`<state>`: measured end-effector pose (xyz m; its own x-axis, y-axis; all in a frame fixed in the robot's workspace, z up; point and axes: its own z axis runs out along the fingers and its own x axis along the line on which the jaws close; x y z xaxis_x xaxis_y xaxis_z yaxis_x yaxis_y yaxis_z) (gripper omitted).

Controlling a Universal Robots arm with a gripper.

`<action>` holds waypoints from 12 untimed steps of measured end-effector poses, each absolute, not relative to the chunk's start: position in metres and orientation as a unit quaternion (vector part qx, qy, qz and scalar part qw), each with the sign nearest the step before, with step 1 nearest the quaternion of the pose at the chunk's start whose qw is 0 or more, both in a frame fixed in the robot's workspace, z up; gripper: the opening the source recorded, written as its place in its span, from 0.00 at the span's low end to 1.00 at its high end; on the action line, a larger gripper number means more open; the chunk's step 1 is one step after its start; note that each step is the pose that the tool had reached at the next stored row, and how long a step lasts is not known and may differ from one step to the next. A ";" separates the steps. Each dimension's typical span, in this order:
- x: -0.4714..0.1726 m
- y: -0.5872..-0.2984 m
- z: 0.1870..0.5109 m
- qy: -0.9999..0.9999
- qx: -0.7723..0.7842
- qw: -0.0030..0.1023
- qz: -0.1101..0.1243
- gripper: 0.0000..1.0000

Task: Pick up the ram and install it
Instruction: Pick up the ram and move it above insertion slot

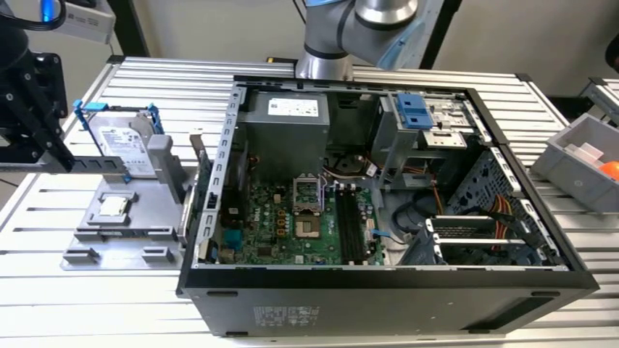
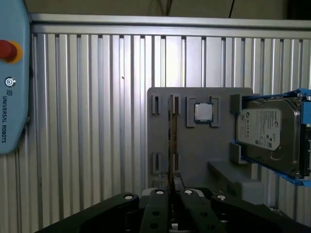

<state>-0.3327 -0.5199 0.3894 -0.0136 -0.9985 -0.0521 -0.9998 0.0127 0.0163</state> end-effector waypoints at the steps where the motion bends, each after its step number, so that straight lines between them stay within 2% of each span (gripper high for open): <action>1: -0.331 -0.520 0.389 0.711 -0.702 0.013 0.024 0.00; 12: -0.324 -0.520 0.395 0.711 -0.702 0.013 0.024 0.00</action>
